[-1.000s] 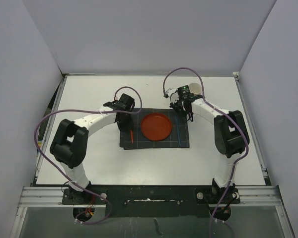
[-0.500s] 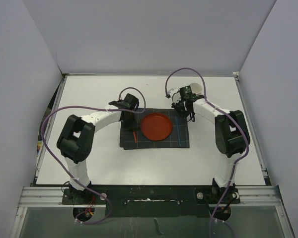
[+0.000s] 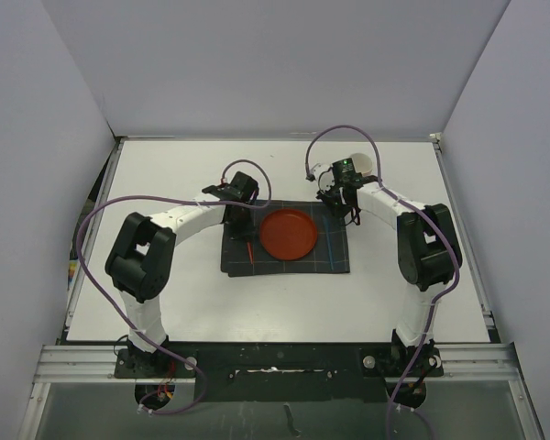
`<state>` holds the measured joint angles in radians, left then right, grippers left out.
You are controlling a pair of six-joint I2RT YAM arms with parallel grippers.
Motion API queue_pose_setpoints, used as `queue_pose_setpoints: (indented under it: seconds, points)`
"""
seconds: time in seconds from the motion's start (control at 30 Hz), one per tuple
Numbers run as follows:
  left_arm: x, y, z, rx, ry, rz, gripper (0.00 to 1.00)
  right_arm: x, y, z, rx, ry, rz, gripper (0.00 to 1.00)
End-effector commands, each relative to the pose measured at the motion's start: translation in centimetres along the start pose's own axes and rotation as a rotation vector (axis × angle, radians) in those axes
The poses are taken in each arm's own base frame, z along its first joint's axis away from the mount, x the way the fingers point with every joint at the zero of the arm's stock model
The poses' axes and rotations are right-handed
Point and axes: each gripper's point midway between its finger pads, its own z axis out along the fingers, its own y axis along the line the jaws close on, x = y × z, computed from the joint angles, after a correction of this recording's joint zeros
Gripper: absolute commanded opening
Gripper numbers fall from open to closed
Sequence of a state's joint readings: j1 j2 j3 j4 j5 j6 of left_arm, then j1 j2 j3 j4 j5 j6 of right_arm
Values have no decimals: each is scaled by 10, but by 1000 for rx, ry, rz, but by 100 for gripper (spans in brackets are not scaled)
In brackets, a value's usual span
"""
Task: Set the dinner table for one person
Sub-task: Adjust the fork on the napkin.
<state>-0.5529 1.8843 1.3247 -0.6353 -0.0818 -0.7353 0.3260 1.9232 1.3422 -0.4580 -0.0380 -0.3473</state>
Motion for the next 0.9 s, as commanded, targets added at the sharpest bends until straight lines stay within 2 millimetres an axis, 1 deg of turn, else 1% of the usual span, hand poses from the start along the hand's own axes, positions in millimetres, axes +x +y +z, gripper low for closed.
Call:
queue_pose_setpoints:
  seconds: [0.0,0.17,0.27,0.3,0.43,0.7,0.87]
  points:
    - [-14,-7,-8,8,-50,15,0,-17,-8,-12,20,-66,15,0]
    - [-10,3,-3,-39,-40,10,1,-15,-7,-11,15,-55,13,0]
    - [-11,2,1,-46,-41,3,14,-14,-7,-11,13,-53,12,0]
    - [-12,1,1,-44,-41,2,17,-14,-7,-11,14,-53,12,0]
    - [-15,-4,3,-33,-50,3,21,-14,-5,-12,7,-54,9,0]
    - [-16,-9,14,-27,-38,9,22,-13,-3,-12,-2,-55,4,0]
    - [-16,-12,17,-20,-31,11,22,-13,-4,-12,1,-56,-1,0]
